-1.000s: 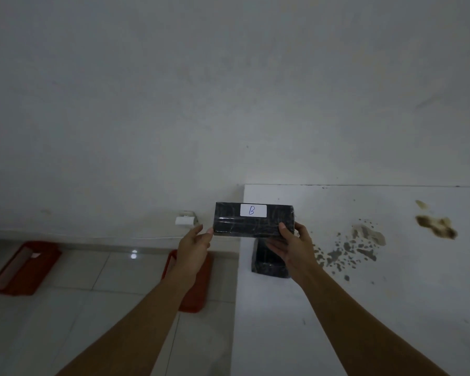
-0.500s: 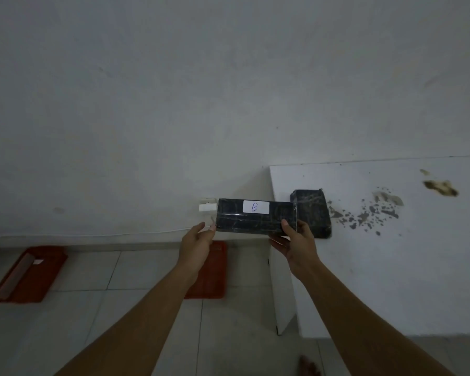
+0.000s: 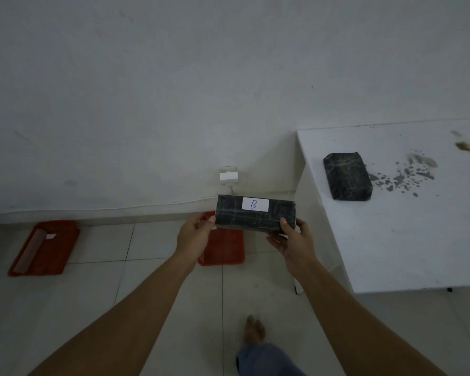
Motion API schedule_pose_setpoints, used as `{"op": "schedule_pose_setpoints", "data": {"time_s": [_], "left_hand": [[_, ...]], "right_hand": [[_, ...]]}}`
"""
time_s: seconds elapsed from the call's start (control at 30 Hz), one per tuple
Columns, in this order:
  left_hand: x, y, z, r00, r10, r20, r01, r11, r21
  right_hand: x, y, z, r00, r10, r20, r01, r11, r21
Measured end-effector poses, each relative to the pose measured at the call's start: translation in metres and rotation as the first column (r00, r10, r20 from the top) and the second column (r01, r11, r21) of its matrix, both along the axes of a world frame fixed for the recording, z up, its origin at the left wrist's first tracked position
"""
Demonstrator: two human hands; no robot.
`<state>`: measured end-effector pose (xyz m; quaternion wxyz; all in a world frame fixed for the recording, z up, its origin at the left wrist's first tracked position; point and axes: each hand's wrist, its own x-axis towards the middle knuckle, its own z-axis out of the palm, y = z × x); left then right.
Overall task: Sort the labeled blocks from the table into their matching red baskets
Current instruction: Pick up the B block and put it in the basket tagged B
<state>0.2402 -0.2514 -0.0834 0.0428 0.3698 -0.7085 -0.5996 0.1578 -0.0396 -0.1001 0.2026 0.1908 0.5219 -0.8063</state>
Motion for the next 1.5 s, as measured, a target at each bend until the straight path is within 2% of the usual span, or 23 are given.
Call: {"op": "schedule_pose_setpoints", "data": {"time_s": [0.17, 0.33, 0.47, 0.67, 0.8, 0.93, 1.13, 1.33, 1.5], "left_hand": [[-0.021, -0.044, -0.026, 0.999, 0.017, 0.03, -0.018, 0.999, 0.033], [-0.056, -0.088, -0.049, 0.991, 0.023, 0.131, -0.028, 0.999, 0.039], [-0.08, -0.119, -0.063, 0.989, 0.044, 0.141, -0.048, 0.998, 0.028], [-0.114, -0.155, -0.108, 0.986, -0.01, 0.165, 0.009, 1.0, 0.008], [-0.134, -0.177, -0.187, 0.985, -0.033, 0.171, 0.036, 0.999, -0.014], [-0.141, -0.196, -0.293, 0.976, -0.041, 0.215, 0.044, 0.999, -0.011], [-0.152, -0.222, -0.457, 0.951, -0.036, 0.306, 0.049, 0.998, -0.038], [-0.17, -0.23, -0.584, 0.934, -0.102, 0.342, 0.167, 0.972, -0.166], [-0.173, -0.234, -0.644, 0.919, -0.198, 0.342, 0.306, 0.903, -0.3]], "right_hand": [[-0.028, -0.033, -0.022, 1.0, -0.013, 0.024, 0.012, 0.999, 0.036], [-0.067, -0.07, -0.048, 0.997, -0.024, 0.075, 0.02, 0.998, 0.053], [-0.095, -0.1, -0.061, 0.996, 0.0, 0.09, -0.006, 0.998, 0.06], [-0.13, -0.14, -0.098, 0.995, -0.022, 0.101, 0.016, 0.998, 0.062], [-0.148, -0.169, -0.176, 0.995, -0.011, 0.1, 0.0, 0.994, 0.109], [-0.155, -0.19, -0.288, 0.992, 0.004, 0.129, -0.03, 0.98, 0.196], [-0.174, -0.214, -0.459, 0.984, 0.039, 0.175, -0.08, 0.969, 0.235], [-0.194, -0.244, -0.597, 0.984, 0.068, 0.167, -0.108, 0.965, 0.241], [-0.2, -0.264, -0.67, 0.98, 0.107, 0.167, -0.149, 0.952, 0.269]]}}
